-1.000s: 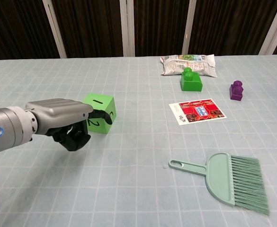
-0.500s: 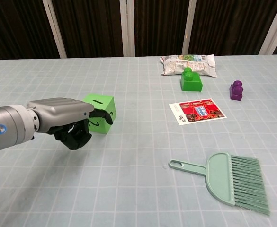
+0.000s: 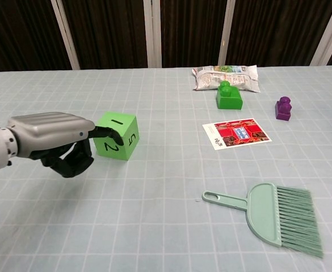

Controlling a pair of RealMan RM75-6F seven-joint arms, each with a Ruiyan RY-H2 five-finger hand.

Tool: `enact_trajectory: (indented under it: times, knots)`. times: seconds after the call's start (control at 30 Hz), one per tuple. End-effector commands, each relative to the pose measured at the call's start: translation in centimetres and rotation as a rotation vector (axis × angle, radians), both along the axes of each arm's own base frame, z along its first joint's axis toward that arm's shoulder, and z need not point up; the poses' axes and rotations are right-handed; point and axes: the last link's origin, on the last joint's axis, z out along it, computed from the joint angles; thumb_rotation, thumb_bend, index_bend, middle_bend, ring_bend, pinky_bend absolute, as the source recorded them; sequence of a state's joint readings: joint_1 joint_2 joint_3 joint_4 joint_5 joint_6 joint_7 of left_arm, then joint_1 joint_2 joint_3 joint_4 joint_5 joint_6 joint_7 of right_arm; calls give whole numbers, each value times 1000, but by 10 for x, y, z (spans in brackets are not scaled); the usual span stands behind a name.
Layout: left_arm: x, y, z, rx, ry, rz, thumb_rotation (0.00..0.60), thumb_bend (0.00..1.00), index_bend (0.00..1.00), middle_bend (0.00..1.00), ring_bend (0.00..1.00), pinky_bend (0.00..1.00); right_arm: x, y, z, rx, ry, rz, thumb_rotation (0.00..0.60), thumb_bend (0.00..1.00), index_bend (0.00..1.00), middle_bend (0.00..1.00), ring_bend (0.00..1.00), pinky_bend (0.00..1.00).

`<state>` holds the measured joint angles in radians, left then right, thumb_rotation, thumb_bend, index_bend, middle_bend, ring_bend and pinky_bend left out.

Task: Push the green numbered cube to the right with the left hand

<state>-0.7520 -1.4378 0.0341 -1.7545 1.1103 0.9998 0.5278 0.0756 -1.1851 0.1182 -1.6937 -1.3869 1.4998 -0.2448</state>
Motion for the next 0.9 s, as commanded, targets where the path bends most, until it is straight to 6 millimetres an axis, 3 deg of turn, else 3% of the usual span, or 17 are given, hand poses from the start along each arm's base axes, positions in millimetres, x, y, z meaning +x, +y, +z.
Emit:
enact_trajectory:
  times: [0.03,0.4,0.63,0.9]
  knots:
    - [-17,-13,16,-23,6,11,600,775,179,806,677,710,0,0,0,-4,-1,-1,600,72,82,0,0,0]
    - [-53,-20,64,67,-110,121,600,772,180,811,677,710,2,-1,-5,13,9,-2,600,71,82,0,0,0]
    - [-63,-13,70,139,-119,133,600,772,178,811,678,710,2,-1,-7,18,12,-5,600,72,81,0,0,0]
    - [-67,-1,64,192,-152,156,600,771,142,825,692,720,2,-2,-8,21,16,-8,600,71,82,0,0,0]
